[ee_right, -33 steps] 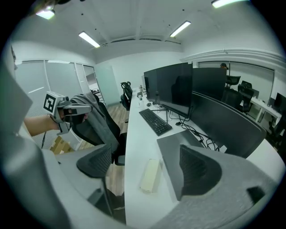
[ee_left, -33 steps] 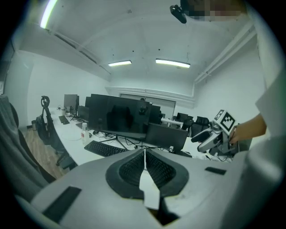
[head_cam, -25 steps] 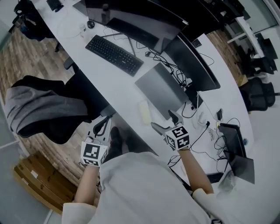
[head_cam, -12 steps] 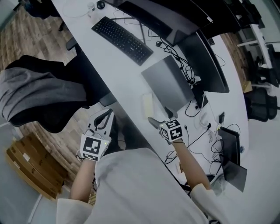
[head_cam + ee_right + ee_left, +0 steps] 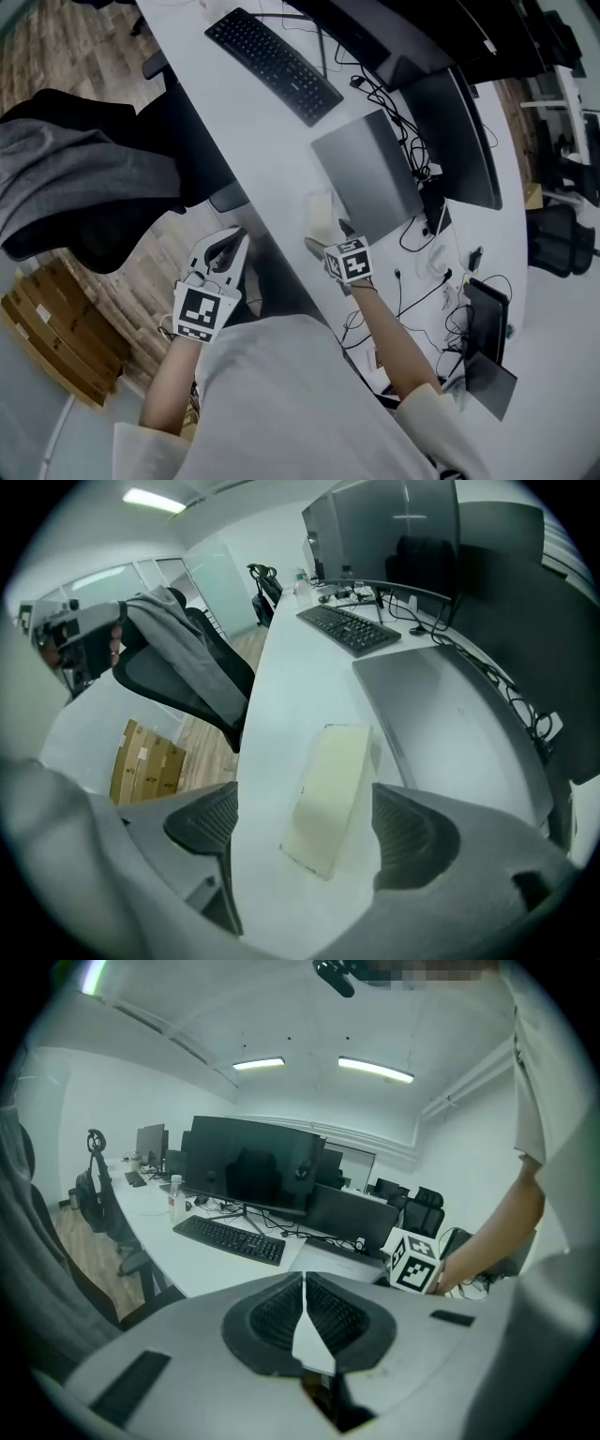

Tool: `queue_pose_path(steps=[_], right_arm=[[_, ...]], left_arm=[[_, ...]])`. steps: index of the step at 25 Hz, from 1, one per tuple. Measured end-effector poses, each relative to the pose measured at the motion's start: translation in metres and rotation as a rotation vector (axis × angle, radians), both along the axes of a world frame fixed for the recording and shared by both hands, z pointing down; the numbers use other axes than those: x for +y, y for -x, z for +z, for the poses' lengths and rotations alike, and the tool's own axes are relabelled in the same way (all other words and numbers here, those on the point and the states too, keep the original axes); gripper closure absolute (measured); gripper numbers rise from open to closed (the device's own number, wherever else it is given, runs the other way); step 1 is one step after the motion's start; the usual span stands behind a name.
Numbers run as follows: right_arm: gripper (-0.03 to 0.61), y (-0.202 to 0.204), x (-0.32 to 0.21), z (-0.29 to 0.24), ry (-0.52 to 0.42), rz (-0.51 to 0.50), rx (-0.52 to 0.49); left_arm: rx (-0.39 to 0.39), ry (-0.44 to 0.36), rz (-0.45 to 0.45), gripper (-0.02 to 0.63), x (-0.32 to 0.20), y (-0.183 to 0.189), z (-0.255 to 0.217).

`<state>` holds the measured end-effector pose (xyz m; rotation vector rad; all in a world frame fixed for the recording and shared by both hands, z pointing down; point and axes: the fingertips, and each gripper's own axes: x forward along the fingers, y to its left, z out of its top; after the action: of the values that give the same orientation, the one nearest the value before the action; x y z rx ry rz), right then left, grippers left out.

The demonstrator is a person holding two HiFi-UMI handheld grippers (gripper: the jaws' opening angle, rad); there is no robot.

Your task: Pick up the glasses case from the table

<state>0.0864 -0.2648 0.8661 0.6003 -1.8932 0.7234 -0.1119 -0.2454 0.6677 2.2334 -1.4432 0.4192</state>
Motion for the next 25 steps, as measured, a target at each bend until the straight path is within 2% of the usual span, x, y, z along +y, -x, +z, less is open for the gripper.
queue_pose_path(steps=[7,14,21,22,24,25], right_arm=[[0.139,-0.002,0.000,0.036,0.035,0.036,0.059],[0.147,-0.008,-0.006,0.065,0.029,0.094,0.141],[0.164,-0.011,-0.008,0.073,-0.009,0.117,0.214],[0.179,-0.009,-0.009,0.071,-0.013,0.113,0.212],[0.258,-0.004,-0.009,0.070,-0.025,0.092,0.200],[0.259,-0.002,-0.009,0.070,-0.027,0.082,0.197]], left_arm=[[0.013,0.028,0.016,0.601,0.003,-0.009,0.016],[0.022,0.044,0.005,0.601,0.006,-0.012,0.023],[0.021,0.058,-0.003,0.601,0.011,-0.009,0.030],[0.021,0.059,-0.005,0.602,0.011,-0.007,0.031],[0.020,0.063,-0.009,0.601,0.011,-0.005,0.033],[0.019,0.063,-0.010,0.601,0.011,-0.004,0.033]])
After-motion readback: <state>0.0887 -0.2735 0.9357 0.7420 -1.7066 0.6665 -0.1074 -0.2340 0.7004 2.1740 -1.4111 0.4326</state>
